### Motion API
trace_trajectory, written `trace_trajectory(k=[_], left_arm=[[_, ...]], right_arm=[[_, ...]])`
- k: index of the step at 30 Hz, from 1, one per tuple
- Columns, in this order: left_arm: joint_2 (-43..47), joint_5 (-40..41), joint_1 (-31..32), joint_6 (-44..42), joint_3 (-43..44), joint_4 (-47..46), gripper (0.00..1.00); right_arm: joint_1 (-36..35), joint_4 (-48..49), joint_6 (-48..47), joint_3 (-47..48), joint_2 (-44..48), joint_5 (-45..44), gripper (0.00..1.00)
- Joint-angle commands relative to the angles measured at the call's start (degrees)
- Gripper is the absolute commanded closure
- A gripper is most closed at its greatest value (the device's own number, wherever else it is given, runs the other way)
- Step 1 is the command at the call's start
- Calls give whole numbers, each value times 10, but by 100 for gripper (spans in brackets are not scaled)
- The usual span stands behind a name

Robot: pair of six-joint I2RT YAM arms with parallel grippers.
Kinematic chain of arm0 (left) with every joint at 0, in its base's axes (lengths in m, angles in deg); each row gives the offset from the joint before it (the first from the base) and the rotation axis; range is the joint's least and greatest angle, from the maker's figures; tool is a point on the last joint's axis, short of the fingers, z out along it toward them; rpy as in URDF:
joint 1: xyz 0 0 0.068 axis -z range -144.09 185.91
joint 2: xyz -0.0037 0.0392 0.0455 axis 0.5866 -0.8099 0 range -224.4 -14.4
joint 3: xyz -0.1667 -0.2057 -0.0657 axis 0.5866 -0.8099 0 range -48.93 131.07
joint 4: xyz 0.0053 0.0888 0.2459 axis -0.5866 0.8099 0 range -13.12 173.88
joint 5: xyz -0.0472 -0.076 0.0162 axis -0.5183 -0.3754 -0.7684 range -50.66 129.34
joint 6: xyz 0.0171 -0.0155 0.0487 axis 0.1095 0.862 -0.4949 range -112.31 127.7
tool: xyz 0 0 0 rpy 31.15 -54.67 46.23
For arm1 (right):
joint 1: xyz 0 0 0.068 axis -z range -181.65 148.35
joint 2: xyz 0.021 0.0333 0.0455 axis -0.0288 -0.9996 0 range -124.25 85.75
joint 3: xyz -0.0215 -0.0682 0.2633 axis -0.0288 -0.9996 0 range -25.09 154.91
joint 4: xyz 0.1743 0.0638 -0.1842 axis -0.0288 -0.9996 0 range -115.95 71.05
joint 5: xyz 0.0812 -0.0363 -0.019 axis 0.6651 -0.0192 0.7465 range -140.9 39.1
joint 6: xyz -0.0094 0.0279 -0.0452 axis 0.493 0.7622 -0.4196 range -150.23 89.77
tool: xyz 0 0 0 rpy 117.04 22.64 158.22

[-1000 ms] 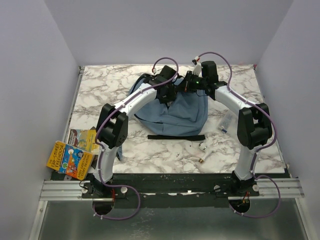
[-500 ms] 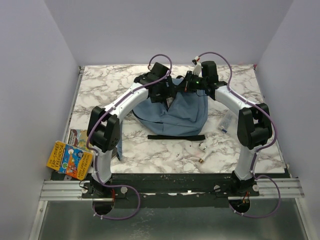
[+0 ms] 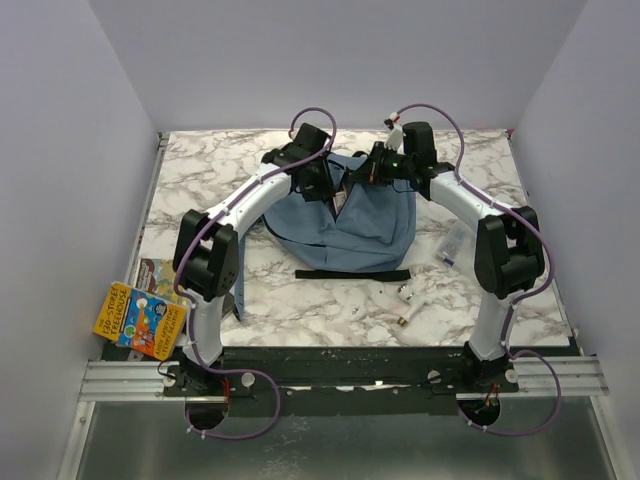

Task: Pack the student bag
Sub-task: Place the stationery in the student bag.

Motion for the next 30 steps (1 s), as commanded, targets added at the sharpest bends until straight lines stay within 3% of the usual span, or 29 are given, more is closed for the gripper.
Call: trace_trajectory(k=[1, 10, 16, 23, 26, 30], left_arm=[[-50, -17, 3, 2, 33, -10, 64], [-89, -81, 17, 19, 105, -10, 66], [-46, -84, 20, -3, 77, -13, 66], [19, -66, -20, -28, 22, -16, 50], [22, -98, -40, -40, 33, -30, 33], [-3, -158, -67, -21, 77, -36, 23]], right_arm=[[-4, 29, -1, 3, 30, 22, 99], [-4, 33, 2, 2, 28, 25, 99], [-4, 39, 2, 2, 25, 24, 99], [-5, 39, 3, 0, 22, 21, 99], [-5, 32, 1, 5, 15, 21, 100], [-5, 28, 0, 4, 15, 16, 99]])
